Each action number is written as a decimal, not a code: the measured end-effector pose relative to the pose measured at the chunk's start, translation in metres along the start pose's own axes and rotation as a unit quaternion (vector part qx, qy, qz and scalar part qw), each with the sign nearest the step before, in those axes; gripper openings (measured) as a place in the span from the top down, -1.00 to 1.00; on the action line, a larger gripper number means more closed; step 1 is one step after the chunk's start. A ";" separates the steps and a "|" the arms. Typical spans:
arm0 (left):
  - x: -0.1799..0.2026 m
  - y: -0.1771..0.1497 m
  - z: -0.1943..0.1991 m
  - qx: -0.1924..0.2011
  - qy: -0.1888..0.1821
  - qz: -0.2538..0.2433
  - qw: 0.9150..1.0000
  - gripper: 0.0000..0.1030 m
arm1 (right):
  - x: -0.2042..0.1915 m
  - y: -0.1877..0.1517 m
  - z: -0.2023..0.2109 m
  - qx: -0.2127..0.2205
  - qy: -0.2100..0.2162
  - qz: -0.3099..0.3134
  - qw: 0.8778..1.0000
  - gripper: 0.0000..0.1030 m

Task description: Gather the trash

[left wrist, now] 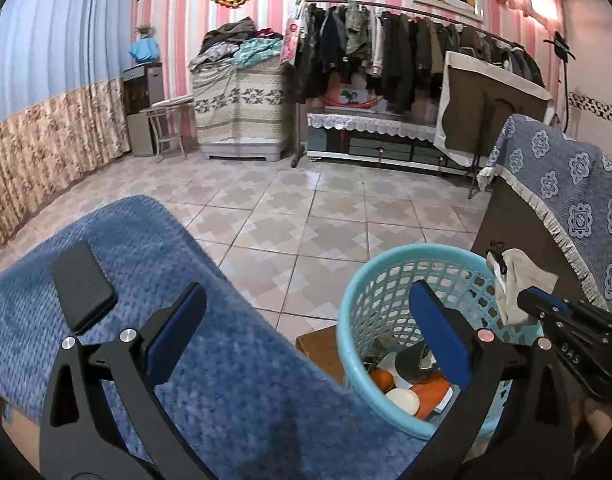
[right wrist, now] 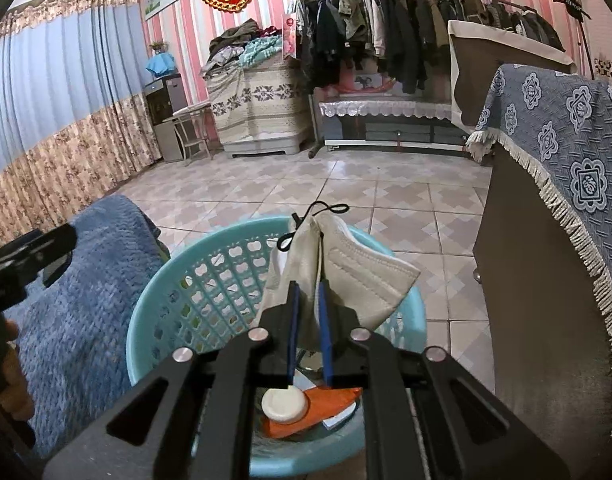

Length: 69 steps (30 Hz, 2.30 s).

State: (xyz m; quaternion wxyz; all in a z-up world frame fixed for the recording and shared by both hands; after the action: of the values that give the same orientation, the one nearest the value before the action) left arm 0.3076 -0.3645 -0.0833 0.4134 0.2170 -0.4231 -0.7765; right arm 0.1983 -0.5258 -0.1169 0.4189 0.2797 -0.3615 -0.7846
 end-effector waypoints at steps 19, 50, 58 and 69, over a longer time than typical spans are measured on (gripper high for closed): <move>-0.052 0.001 0.067 0.036 0.064 0.019 0.997 -0.90 | -0.033 0.000 0.015 -0.006 -0.006 0.042 0.999 -0.92; -0.176 -0.141 0.324 0.062 0.235 0.135 0.961 -0.90 | -0.201 -0.077 0.208 0.077 0.155 0.137 0.975 -0.92; -0.178 -0.152 0.349 0.079 0.254 0.152 0.952 -0.90 | -0.222 -0.095 0.243 0.092 0.172 0.175 0.965 -0.92; -0.162 -0.143 0.368 0.101 0.242 0.146 0.954 -0.90 | -0.220 -0.077 0.268 0.117 0.166 0.175 0.963 -0.92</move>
State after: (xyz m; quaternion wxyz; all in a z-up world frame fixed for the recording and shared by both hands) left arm 0.0806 -0.0125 -0.0037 0.5881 0.3745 -0.4138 -0.5854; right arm 0.0730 -0.2172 0.0074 0.5680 0.3856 -0.4196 -0.5938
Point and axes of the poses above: each gripper's, at about its wrist camera, not at the fingertips, and z roughly against the way its jaws point, x to its right, y to its top, the point moved 8 cm from there along -z, roughly the way its jaws point, and after that the axes turned 1 degree about -x, right-handed, at the moved point
